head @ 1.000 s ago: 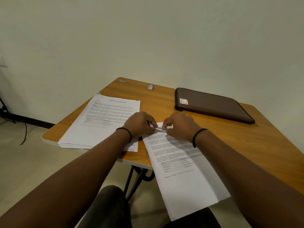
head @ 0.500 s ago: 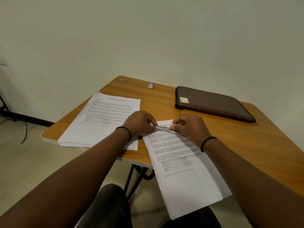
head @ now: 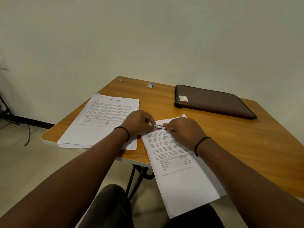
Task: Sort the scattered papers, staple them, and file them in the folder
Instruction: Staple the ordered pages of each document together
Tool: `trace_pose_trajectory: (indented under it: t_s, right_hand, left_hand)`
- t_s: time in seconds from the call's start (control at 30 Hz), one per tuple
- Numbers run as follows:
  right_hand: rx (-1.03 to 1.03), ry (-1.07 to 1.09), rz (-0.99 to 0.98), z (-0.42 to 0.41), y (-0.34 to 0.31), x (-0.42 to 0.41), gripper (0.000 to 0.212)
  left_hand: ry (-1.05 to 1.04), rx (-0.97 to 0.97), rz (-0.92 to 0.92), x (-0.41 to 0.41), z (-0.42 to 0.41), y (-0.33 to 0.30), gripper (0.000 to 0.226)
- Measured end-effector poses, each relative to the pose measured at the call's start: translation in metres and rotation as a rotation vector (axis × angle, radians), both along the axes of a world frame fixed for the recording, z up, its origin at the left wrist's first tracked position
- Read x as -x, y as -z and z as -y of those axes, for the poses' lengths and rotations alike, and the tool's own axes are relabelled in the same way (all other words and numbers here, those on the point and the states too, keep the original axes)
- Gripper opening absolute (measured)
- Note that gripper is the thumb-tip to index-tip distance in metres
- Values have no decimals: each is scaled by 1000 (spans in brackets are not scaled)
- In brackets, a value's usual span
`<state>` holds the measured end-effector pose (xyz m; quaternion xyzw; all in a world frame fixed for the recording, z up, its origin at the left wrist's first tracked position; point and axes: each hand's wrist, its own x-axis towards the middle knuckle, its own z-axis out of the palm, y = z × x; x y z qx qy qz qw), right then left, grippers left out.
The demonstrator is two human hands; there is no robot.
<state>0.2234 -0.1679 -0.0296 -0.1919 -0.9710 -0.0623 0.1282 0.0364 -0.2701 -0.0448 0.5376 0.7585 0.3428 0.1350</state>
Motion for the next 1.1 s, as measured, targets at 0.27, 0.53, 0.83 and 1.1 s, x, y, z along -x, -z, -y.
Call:
trace_pose_trajectory:
  t_s: [0.27, 0.53, 0.83, 1.1]
  right_hand:
    - [259, 261, 22, -10, -9, -18, 47]
    - [263, 374, 95, -20, -23, -31, 16]
    - [537, 109, -447, -3, -43, -10, 29]
    - [571, 58, -263, 13, -14, 21, 14]
  left_hand:
    - [-4, 8, -4, 0, -1, 1, 18]
    - [-36, 3, 76, -3, -2, 0, 15]
    - [37, 48, 72, 4, 1, -8, 19]
    - [-30, -58, 474, 6, 9, -4, 33]
